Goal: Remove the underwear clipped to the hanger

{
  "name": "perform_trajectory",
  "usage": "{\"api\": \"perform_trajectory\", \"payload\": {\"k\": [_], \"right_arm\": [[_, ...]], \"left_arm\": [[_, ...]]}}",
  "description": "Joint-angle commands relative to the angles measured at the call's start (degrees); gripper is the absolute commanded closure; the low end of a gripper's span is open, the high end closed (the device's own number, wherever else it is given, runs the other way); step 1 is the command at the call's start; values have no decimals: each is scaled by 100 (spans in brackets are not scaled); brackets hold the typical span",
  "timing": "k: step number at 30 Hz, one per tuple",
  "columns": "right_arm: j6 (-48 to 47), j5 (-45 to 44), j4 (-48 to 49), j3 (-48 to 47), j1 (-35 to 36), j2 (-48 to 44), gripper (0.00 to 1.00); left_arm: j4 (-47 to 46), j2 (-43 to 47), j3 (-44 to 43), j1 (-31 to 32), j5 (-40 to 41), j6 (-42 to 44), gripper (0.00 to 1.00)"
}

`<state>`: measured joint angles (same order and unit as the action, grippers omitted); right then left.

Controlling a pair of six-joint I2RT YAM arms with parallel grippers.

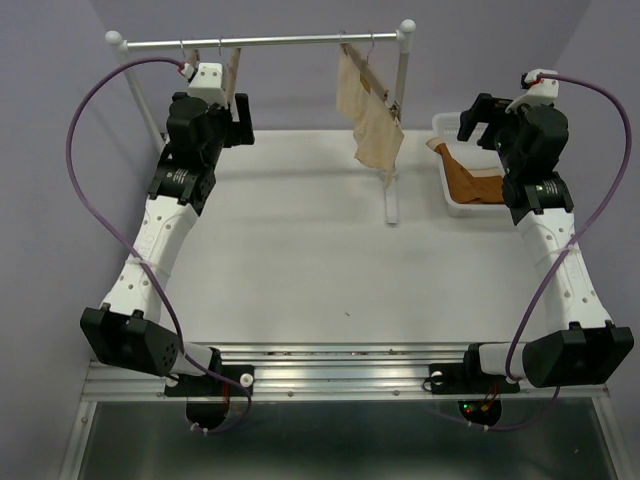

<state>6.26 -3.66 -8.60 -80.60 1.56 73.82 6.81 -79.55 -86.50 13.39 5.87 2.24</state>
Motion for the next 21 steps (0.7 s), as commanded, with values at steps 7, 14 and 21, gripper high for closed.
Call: {"api": "perform_trajectory", "payload": {"k": [7, 14, 21], "right_arm": [[42, 313, 271, 18, -24, -289, 0], [287, 287, 262, 35, -24, -342, 0], [1191, -160, -246, 315, -24, -482, 0]], "left_arm": [[-197, 774, -139, -20, -191, -189, 1], [39, 1239, -192, -20, -122, -1022, 1], [207, 2625, 1473, -12, -1008, -2630, 1]]}}
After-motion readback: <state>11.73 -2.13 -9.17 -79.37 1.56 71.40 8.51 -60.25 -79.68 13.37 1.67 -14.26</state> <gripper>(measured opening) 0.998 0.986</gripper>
